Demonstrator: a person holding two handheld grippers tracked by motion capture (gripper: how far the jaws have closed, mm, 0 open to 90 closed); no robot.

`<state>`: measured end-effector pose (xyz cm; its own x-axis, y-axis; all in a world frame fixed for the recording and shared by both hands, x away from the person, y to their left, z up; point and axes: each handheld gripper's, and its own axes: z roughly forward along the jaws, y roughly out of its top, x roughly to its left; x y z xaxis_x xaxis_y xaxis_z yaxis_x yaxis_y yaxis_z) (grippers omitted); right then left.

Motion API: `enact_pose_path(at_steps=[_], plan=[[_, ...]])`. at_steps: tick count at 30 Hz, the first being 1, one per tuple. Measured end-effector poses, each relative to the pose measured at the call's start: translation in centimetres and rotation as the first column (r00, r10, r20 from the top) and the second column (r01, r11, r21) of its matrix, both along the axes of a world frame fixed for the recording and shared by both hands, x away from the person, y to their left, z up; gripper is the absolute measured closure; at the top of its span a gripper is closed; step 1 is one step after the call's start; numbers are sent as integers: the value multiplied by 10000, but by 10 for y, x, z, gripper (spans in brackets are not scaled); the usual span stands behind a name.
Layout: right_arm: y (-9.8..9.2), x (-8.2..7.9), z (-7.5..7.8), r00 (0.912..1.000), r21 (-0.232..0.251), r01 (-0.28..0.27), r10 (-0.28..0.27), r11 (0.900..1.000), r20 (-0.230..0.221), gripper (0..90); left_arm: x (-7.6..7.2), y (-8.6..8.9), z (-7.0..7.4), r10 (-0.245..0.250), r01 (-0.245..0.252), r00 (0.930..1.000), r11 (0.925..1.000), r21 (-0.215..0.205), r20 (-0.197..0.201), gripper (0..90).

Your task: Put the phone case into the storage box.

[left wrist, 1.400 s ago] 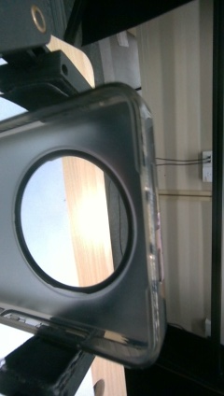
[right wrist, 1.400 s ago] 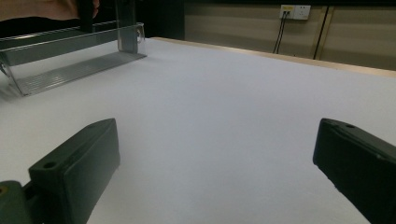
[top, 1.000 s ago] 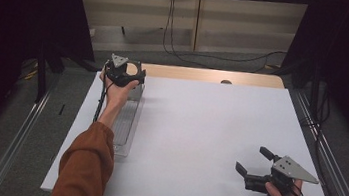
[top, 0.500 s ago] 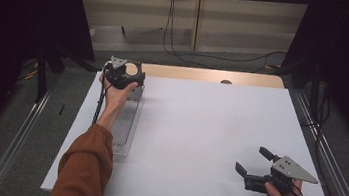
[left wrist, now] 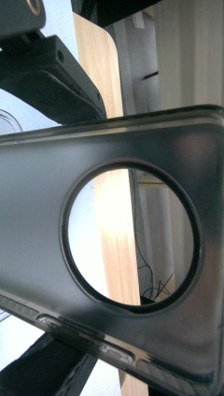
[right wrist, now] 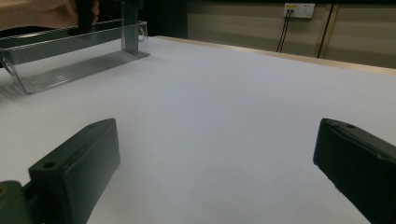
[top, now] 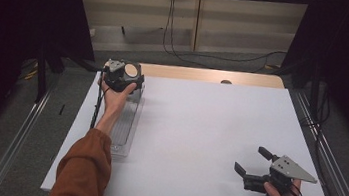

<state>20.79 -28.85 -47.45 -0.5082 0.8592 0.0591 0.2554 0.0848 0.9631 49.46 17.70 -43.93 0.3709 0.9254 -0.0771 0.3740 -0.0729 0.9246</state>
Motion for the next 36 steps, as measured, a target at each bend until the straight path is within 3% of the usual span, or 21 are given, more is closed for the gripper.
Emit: enact_pose_path(at_steps=[4, 7, 10, 13, 14, 16, 19, 24, 27, 36], plan=[[0, 0, 0, 10000, 0, 42, -42, 10000, -18, 0, -2, 1, -1, 28, -31, 9999, 9997, -237, -110, 15], [1, 0, 0, 10000, -15, 22, -22, 10000, -3, 1, -4, -1, 0, 33, -34, 9999, 10000, -27, -151, 15], [1, 1, 0, 10000, 16, 52, -52, 10000, 15, 1, -6, -2, 0, -3, 1, 9999, 9999, -146, -151, 18], [1, 0, 0, 10000, 11, 45, -45, 10000, 12, 1, -8, -4, 0, 14, -13, 10000, 10000, 67, -60, 29], [1, 1, 0, 10000, -19, 26, -26, 10000, -1, 1, -7, -3, 1, 25, -24, 10000, 9995, 308, -29, 42], [1, 1, 0, 10000, -17, 5, -5, 10000, -13, 1, -4, 1, 1, 283, -284, 9996, 9995, 109, 81, 70], [2, 1, 0, 10000, -1, -5, 5, 10000, 10, 1, -1, 2, 1, 509, -509, 9987, 9987, -33, -79, 84], [0, 1, 0, 10000, 9, 22, -22, 10000, 30, 1, -1, 1, 2, 333, -333, 9994, 9994, 3, 47, 81], [0, 0, 0, 10000, -22, -15, 15, 10000, 6, 1, -1, 1, 1, 425, -425, 9991, 9991, 18, -80, 59], [1, 1, 0, 10000, -5, -23, 23, 10000, -12, 1, 10, -2, 5, 535, -535, 9985, 9985, -63, 58, 41]])
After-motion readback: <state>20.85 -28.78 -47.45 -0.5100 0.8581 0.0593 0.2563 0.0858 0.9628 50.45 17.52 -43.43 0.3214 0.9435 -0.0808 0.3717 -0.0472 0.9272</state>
